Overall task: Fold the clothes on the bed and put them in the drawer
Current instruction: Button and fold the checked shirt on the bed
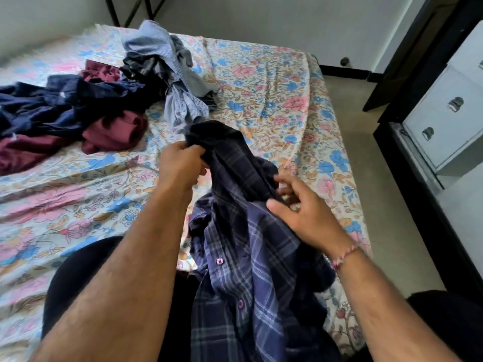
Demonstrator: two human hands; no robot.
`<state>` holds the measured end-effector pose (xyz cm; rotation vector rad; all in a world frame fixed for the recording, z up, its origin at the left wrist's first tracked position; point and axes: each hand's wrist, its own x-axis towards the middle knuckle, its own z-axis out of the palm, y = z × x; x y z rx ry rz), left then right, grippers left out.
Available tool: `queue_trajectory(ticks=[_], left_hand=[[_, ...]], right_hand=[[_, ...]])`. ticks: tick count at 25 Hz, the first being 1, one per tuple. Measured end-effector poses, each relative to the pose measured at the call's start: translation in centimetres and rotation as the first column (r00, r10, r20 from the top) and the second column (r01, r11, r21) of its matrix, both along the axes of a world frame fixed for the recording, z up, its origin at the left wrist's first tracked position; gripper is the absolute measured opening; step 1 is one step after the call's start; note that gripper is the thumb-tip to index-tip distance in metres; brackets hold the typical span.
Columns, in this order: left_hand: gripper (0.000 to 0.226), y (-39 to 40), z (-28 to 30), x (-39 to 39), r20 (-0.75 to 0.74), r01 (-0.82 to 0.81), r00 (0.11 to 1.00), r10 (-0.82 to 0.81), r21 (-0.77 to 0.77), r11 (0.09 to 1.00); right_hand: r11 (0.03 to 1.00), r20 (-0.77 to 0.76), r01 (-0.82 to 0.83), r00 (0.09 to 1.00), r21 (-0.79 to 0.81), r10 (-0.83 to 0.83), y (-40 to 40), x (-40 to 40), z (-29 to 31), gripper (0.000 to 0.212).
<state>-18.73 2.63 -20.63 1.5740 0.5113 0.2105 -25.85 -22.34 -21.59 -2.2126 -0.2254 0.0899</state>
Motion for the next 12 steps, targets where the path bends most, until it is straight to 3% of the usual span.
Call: queue_trajectory(ticks=[2, 3, 5, 6, 9, 12], left_hand=[[0.014, 0.4, 0.9, 0.0, -0.012, -0.110, 0.994, 0.110, -0.202, 0.973], [0.016, 0.2, 1.4, -0.1, -0.015, -0.142, 0.989, 0.145, -0.312, 0.940], [0.020, 0.1, 2.3, -0.5, 0.000, -0.172, 0.981, 0.196, -0.479, 0.861], [0.022, 0.4, 3.0, -0.8, 0.027, -0.172, 0.975, 0.222, -0.543, 0.822], [0.033, 3.1, 5.7, -1.8, 0.240, -0.026, 0.939, 0.245, -0.665, 0.747], [0.034, 6.5, 7.1, -3.8, 0.386, 0.062, 0.871, 0.304, -0.700, 0.712]], right_hand=[[0.989, -0.210, -0.123, 0.972, -0.079, 0.104, -0.4, -2.8, -1.2, 0.045], [0.975, -0.222, -0.167, 0.966, -0.145, 0.132, -0.6, -3.6, -1.9, 0.033], [0.958, -0.064, -0.074, 0.996, -0.277, 0.058, -0.8, -3.5, -2.2, 0.011], [0.960, 0.073, 0.023, 0.997, -0.279, -0.003, -1.3, -2.6, -1.8, 0.020], [0.977, 0.446, 0.190, 0.886, -0.099, -0.128, -4.1, 1.3, 2.3, 0.044], [0.993, 0.511, 0.046, 0.854, 0.105, -0.093, -6.9, 4.3, 7.4, 0.048]])
